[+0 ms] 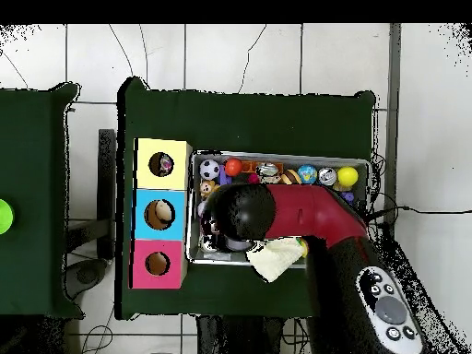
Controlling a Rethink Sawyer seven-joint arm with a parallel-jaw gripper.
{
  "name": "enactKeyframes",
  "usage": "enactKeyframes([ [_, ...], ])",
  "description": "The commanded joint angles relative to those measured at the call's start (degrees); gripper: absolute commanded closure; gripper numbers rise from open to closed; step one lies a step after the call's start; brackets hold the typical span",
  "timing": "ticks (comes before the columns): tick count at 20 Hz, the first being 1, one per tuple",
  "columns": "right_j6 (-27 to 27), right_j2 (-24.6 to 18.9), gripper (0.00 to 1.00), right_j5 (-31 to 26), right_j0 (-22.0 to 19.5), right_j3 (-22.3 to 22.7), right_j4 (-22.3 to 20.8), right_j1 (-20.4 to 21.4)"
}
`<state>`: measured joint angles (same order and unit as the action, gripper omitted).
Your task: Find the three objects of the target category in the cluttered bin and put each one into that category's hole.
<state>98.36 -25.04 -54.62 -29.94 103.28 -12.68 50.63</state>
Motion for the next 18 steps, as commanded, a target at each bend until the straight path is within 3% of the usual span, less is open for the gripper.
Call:
enactKeyframes([
  [1, 20.2, 6.6, 1.0, 1.8, 5.2, -0.7, 4.2, -1.7],
  [8, 22.9, 9.1, 1.0, 2.9, 9.4, -3.5, 6.9, -3.3],
  [18, 23.2, 10.6, 1.0, -5.0, 13.7, -19.8, 8.0, -12.1],
])
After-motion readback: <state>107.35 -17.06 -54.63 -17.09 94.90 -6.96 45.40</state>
